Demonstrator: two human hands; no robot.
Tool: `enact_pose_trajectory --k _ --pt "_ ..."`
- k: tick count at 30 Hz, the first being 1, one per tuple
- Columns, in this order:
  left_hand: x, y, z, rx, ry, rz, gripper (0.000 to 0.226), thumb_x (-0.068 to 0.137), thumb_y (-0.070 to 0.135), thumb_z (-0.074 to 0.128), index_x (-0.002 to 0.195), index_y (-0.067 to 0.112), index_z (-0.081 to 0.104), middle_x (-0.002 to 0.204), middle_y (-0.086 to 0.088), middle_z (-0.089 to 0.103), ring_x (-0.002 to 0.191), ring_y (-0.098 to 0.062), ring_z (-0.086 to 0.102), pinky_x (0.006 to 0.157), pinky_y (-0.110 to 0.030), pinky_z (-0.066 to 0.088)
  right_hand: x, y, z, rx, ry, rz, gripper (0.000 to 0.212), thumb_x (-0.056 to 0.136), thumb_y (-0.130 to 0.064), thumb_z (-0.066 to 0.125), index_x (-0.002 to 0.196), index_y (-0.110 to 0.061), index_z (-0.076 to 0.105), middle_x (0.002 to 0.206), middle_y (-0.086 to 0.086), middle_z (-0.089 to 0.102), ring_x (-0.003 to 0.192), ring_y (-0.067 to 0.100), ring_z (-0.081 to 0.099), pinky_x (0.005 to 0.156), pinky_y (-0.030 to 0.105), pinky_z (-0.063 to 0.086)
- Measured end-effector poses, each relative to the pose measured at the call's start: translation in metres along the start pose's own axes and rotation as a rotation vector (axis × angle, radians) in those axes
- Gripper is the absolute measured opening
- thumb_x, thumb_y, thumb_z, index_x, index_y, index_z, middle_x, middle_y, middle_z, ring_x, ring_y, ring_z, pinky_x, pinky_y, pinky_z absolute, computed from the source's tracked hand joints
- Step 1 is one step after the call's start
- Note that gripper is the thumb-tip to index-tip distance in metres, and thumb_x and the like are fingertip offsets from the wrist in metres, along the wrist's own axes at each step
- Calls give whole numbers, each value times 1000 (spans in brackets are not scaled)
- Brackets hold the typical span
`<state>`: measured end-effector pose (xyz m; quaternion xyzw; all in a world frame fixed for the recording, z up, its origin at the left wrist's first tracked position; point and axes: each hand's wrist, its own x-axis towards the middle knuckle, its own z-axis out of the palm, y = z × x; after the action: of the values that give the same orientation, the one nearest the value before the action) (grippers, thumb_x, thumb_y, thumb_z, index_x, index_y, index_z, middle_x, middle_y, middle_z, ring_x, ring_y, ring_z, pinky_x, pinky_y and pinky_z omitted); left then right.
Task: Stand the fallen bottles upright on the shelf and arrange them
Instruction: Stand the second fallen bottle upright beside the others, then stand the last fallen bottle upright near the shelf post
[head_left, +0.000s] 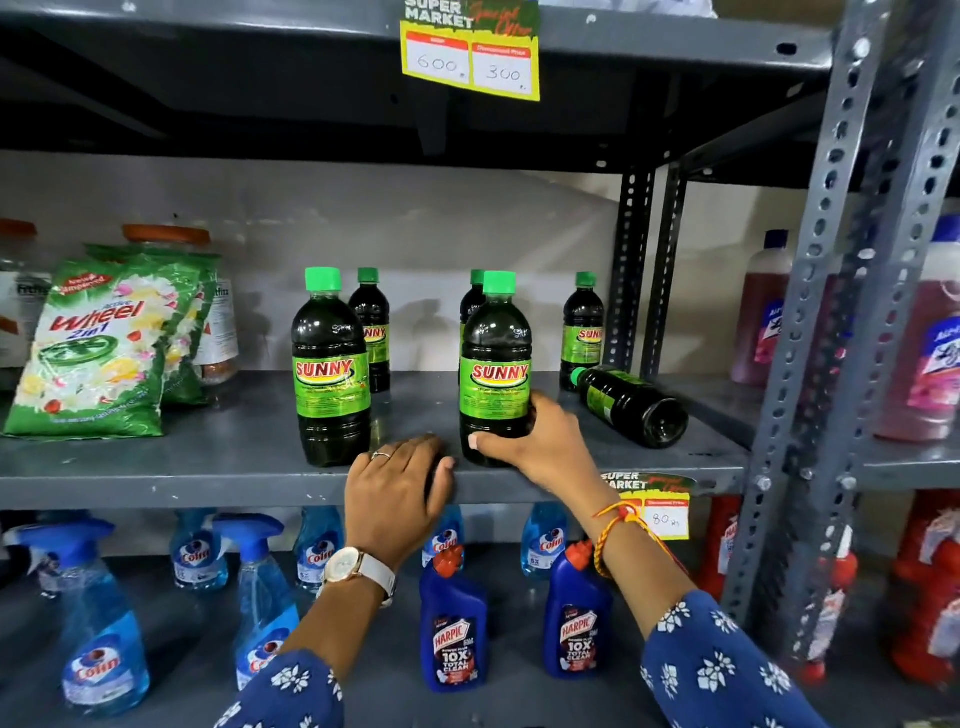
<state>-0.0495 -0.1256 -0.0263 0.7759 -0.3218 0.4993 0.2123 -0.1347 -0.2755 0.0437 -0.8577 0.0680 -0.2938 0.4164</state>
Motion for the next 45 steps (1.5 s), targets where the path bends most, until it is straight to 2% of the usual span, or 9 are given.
enact_pose_trajectory --k 4,8,10,13,17,25,30,39,45 --pt "-7 20 -1 -218 144 48 36 91 30 44 119 9 54 122 -13 61 108 -25 55 90 -37 42 -5 -9 -23 62 45 24 88 71 -56 68 137 -10 34 125 2 54 120 20 53 87 22 39" --pt "2 83 4 -321 44 363 27 88 20 49 113 14 52 115 -7 64 99 -20 58 82 -29 45 27 -6 -78 -65 464 -44 57 84 -53 55 115 -4 56 108 17 67 104 32 62 92 39 47" --pt "16 110 19 -277 -58 366 29 85 19 47 112 13 57 108 -6 67 87 -22 63 71 -30 48 49 6 -97 -410 379 85 55 79 -54 58 101 -4 60 101 22 66 109 41 54 92 44 45" --pt "31 126 41 -182 -114 256 30 84 21 44 103 11 65 94 -5 69 71 -23 65 55 -28 49 64 25 -100 -845 119 249 68 72 -58 65 118 -10 55 117 18 58 121 38 46 93 40 42" --pt "27 127 50 -74 -106 189 27 88 25 41 89 15 67 73 -1 67 58 -22 61 50 -27 42 70 39 -98 -1040 21 281 73 69 -51 72 126 -11 51 128 8 56 122 31 50 93 35 43" --pt "23 130 54 -55 -6 184 27 91 22 40 82 14 64 71 1 64 58 -20 58 54 -30 37 63 72 -120 -280 233 87 55 65 -41 76 110 -14 58 100 2 62 96 21 58 81 30 46" --pt "23 129 56 -67 4 202 31 90 23 38 84 12 66 75 0 66 62 -21 61 56 -31 39 56 87 -112 157 202 -48 60 71 -25 78 116 -27 39 116 0 59 108 14 55 96 35 44" --pt "23 129 55 -73 17 211 30 89 24 39 84 11 66 75 -2 67 62 -21 63 55 -29 43 59 93 -110 71 128 56 67 73 -36 74 127 -22 38 121 0 58 117 22 52 101 39 39" --pt "20 127 60 -63 -32 198 27 86 26 42 86 13 66 77 0 67 64 -21 62 56 -29 40 60 97 -107 17 151 79 109 49 -42 88 132 -15 23 123 1 44 119 17 43 104 37 37"
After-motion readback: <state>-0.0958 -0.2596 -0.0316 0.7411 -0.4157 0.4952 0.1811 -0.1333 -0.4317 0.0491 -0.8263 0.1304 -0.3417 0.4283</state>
